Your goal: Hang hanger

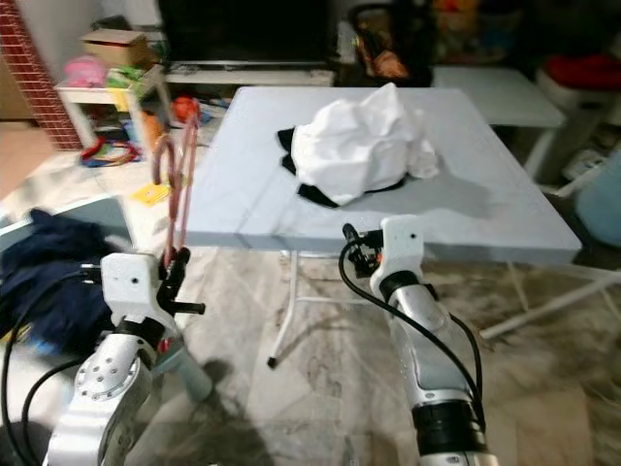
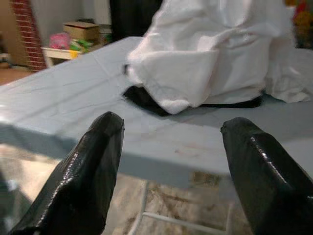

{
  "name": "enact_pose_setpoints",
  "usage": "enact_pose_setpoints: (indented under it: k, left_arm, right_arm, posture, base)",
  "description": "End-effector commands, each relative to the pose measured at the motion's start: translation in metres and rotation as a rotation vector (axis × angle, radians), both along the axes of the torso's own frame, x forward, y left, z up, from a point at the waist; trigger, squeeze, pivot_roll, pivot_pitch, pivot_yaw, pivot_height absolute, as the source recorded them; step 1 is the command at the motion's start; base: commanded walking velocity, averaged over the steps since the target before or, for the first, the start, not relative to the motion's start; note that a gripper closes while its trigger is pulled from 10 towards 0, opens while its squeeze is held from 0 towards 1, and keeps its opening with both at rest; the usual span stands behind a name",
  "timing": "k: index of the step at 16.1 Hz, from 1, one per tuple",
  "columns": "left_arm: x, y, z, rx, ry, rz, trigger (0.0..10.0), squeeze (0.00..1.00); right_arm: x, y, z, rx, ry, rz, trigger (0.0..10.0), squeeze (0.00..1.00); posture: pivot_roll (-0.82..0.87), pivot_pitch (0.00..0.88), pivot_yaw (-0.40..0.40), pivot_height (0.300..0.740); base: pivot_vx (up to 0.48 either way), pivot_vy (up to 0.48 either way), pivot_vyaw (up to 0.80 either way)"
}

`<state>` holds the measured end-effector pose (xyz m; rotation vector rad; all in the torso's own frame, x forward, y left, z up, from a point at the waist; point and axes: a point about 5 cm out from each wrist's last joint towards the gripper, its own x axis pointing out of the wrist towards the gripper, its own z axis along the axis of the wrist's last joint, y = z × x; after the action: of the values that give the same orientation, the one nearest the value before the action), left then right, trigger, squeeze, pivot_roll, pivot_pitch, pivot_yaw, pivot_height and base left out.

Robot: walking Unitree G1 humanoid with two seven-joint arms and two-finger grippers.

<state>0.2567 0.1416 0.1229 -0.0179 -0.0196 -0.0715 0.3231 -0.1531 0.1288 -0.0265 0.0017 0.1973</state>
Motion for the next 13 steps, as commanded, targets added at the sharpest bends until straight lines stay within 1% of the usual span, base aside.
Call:
enact_pose_setpoints:
  k: [1,3,5,7,9,10,12,13]
  left_arm:
    - [0.000,-0.004,-0.002,-0.004,0.007,-0.023,10.0,0.00]
    - [0.000,-0.004,-0.004,-0.015,0.014,-0.018,10.0,0.00]
    - [0.002,-0.001,-0.006,-0.050,0.027,0.005,10.0,0.00]
    - [0.003,0.001,-0.007,-0.057,0.035,0.009,10.0,0.00]
    - [0.003,0.001,-0.011,-0.076,0.072,-0.010,10.0,0.00]
    - [0.002,-0.001,-0.018,-0.088,0.132,-0.036,10.0,0.00]
    - [-0.003,-0.002,-0.039,-0.143,0.273,-0.083,10.0,0.00]
    - [-0.005,-0.002,-0.044,-0.123,0.300,-0.119,10.0,0.00]
  right_arm:
    - [0.000,-0.002,-0.002,-0.002,0.005,0.000,10.0,0.00]
    - [-0.001,-0.001,-0.002,-0.001,0.004,0.001,10.0,0.00]
    - [0.000,-0.001,-0.001,0.012,0.004,0.005,10.0,0.00]
    - [0.001,0.000,-0.002,0.011,0.006,0.009,10.0,0.00]
    - [0.001,0.001,-0.003,0.015,0.013,0.007,10.0,0.00]
    - [0.001,0.001,-0.004,0.012,0.016,0.006,10.0,0.00]
    - [0.002,0.001,-0.007,0.007,0.026,0.003,10.0,0.00]
    - [0.002,0.001,-0.008,0.000,0.031,0.006,10.0,0.00]
  posture:
    - [-0.07,0.000,0.029,0.740]
    - [-0.07,0.000,0.028,0.740]
    - [-0.08,0.000,0.026,0.740]
    - [-0.07,0.000,0.024,0.740]
    - [-0.07,0.000,0.026,0.740]
    - [-0.07,0.000,0.027,0.740]
    - [-0.07,0.000,0.030,0.740]
    - [-0.07,0.000,0.031,0.740]
  base:
    - [0.000,0.000,0.00]
    - [0.000,0.000,0.00]
    - [0.000,0.000,0.00]
    - [0.000,0.000,0.00]
    - [0.000,0.000,0.00]
    - [0.000,0.000,0.00]
    - [0.000,0.000,0.00]
    - [0.000,0.000,0.00]
